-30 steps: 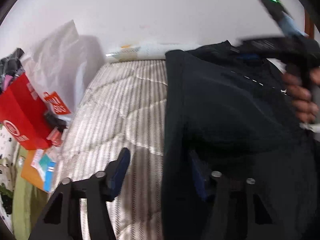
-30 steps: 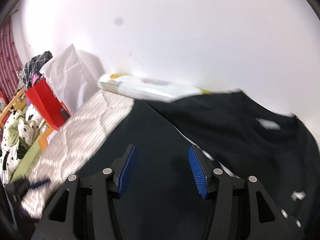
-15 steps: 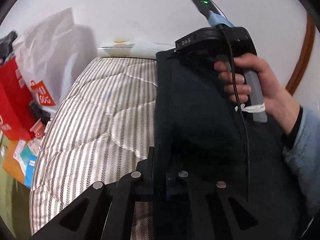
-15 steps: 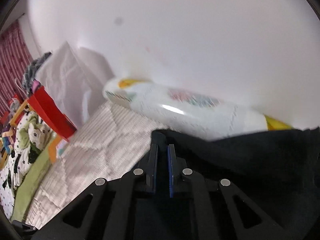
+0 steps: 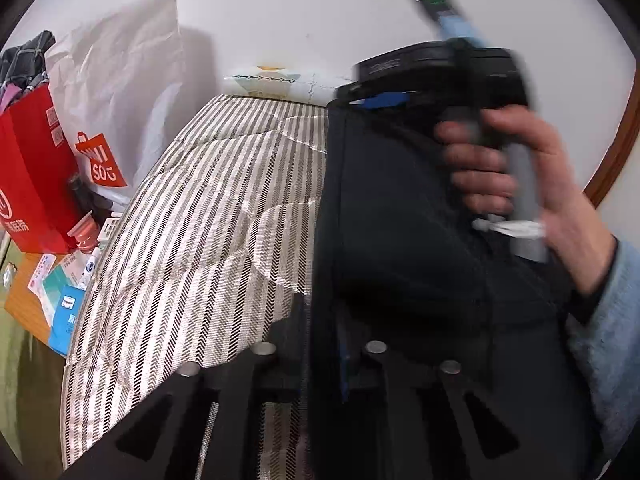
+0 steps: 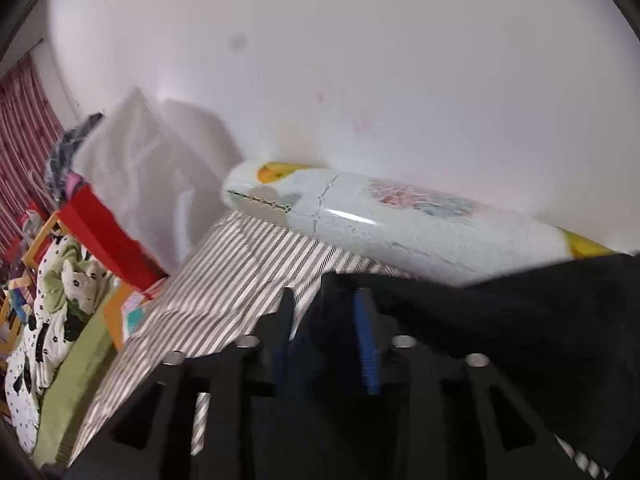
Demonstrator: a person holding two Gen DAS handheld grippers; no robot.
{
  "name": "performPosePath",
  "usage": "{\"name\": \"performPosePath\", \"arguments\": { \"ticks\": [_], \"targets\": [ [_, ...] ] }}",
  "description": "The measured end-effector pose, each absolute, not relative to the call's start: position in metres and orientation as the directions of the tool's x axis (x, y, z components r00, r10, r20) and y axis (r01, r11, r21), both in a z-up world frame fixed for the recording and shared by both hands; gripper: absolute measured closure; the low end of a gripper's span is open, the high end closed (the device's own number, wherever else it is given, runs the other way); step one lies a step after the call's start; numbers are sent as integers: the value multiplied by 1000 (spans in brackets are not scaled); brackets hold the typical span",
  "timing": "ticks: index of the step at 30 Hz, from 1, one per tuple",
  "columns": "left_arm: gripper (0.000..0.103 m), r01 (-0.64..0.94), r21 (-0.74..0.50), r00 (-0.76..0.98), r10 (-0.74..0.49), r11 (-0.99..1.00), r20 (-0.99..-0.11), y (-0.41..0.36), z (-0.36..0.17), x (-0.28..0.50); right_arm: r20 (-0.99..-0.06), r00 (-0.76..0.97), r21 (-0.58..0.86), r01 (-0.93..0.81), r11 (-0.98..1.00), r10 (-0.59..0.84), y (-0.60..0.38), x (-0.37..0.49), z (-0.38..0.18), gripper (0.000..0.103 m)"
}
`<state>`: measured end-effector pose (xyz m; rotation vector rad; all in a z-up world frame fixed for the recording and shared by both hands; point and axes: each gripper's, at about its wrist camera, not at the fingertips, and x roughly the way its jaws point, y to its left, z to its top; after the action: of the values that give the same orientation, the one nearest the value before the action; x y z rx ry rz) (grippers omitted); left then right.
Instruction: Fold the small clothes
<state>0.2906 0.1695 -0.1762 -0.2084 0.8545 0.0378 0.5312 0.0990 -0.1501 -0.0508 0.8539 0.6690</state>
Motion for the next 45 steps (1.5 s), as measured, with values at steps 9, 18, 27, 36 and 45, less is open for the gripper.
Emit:
{"name": "performPosePath", "arguments": {
  "ticks": [9, 18, 27, 36, 45],
  "targets": [
    [78, -87, -145, 698, -44, 986, -715, 157, -166, 282, -663, 636, 183, -374, 909, 395, -63, 426, -92, 59],
    [58, -4, -64, 717, -42, 998, -696, 125, -155, 263, -678, 735, 26, 1, 1000, 17, -291, 289, -86, 58],
    [42, 34, -112, 727, -101, 993, -679, 109, -142, 236, -750, 590, -98, 345, 934, -297, -482, 163, -147, 43],
    [42, 34, -89, 676, -88, 995, -732, 85, -139, 206, -776, 542, -144, 345, 927, -322, -535, 137, -192, 41],
    [42, -16, -65, 663, -38, 998, -747, 85, -128, 182, -763, 550, -190, 314, 930, -341, -527, 171, -199, 92]
  ]
}}
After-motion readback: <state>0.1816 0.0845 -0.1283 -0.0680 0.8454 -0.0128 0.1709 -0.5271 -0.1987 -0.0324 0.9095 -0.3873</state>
